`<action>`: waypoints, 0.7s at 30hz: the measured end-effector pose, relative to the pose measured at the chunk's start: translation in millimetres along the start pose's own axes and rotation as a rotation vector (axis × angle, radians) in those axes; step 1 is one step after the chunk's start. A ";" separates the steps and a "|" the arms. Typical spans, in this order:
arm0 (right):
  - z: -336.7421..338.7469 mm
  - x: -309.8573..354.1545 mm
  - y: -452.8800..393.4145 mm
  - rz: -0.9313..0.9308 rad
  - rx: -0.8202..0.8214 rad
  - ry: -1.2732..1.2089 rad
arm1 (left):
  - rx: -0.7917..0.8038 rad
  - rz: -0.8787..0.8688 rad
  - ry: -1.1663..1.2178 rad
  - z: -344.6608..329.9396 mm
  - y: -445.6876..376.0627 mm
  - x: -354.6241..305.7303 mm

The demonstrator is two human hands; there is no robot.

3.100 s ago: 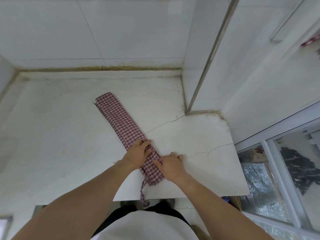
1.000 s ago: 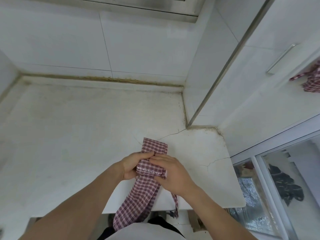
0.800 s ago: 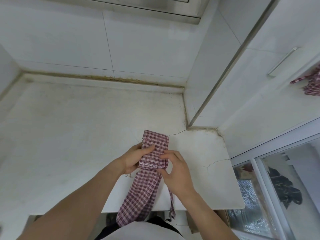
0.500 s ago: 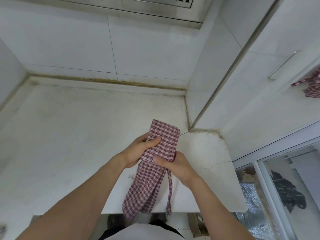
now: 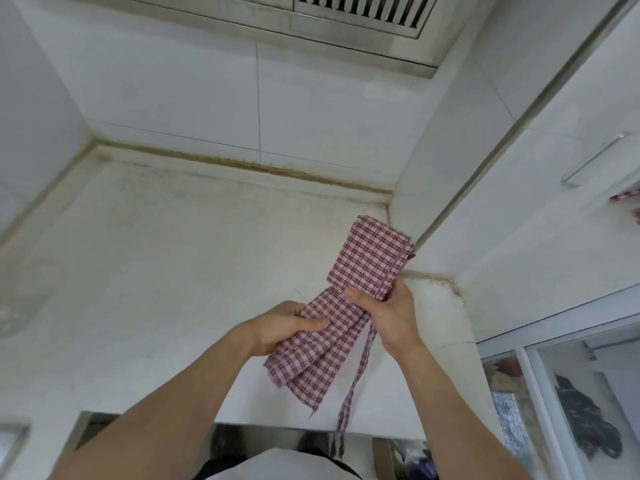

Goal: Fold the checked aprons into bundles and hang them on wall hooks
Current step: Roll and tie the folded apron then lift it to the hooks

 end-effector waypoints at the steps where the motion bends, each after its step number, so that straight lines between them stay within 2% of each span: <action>1: 3.2 1.1 -0.3 0.040 -0.026 0.049 | 0.014 0.026 0.043 -1.1 1.3 2.3; 6: 11.1 5.5 -3.8 0.320 -0.022 0.453 | 0.028 0.035 0.251 -0.3 5.7 6.7; 11: 6.6 -5.9 3.7 0.514 0.235 0.751 | -0.018 -0.006 0.495 2.6 9.0 -4.1; 13: 3.6 -8.2 7.9 0.563 0.310 0.843 | 0.021 0.004 0.467 0.9 11.5 -5.7; 17: -1.0 -4.4 12.5 0.547 0.402 0.882 | 0.067 0.004 0.303 -5.8 17.0 -8.2; 19: 2.2 -1.8 12.2 0.431 0.375 0.818 | 0.040 -0.027 0.280 -6.5 15.2 -8.6; 21: 10.3 0.2 10.4 0.234 0.292 0.632 | -0.002 -0.083 0.362 -2.8 15.7 -8.6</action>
Point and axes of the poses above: each hand's wrist, its own y-axis away from the middle knuckle, its own z-axis out of the back of the hand, x = y × z, the point moved 4 cm from there along -y, towards the middle knuckle, and after that the axes turned 9 degrees about x, right-handed, at the moved point
